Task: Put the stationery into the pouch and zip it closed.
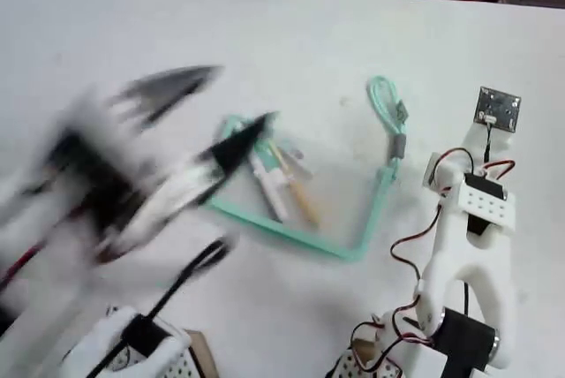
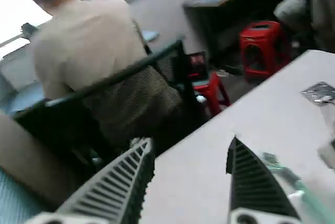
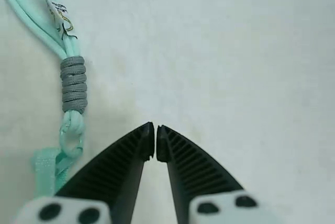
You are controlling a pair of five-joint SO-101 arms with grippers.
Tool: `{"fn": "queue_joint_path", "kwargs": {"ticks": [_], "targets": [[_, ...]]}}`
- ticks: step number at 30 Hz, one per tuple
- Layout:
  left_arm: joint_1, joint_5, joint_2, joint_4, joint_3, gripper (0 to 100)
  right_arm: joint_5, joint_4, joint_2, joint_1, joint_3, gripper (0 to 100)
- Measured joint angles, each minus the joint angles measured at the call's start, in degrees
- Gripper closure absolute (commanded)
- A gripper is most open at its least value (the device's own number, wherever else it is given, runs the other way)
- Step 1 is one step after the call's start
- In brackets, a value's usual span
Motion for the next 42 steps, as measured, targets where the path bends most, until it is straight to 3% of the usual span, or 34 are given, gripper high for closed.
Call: {"fn": "queue_joint_path", "kwargs": {"ticks": [5,8,10,13,16,18,21,25,31,38,42], "targets": [[-13.89,-3.69,-5.19,7.12,4.66,85,4.40,10.02,0.00,-2.20,-1.49,98.0],[-23.56,-4.13,-5.19,10.02,14.42,96,10.29,17.58,0.00,-6.24,-3.78,98.0],[-30.15,-4.22,-5.01,9.85,22.51,97,12.40,22.86,0.00,-9.41,-5.71,97.7],[-38.68,-4.22,-4.57,5.54,35.25,98,12.84,29.36,0.00,-13.45,-9.93,93.7],[-44.04,0.00,-4.75,-3.43,47.91,98,7.82,33.05,0.00,-15.56,-15.03,80.0],[-44.75,3.78,-4.84,-10.29,55.91,98,1.93,34.11,0.00,-15.56,-17.41,74.2],[-45.01,7.82,-4.84,-18.99,66.55,98,-5.01,34.20,0.00,-16.70,-18.81,75.0],[-41.32,10.29,-4.84,-25.32,75.60,98,-7.12,31.82,1.41,-18.81,-18.99,75.4],[-39.21,10.99,-14.15,-26.11,82.37,98,-10.73,30.07,12.31,-18.73,-23.56,75.4],[-38.77,10.20,-47.65,-24.88,97.76,97,-11.16,30.24,28.13,-18.73,-36.22,75.6],[-38.77,9.85,-56.70,-23.56,99.69,97,-11.16,30.24,36.57,-18.64,-43.43,86.5]]}}
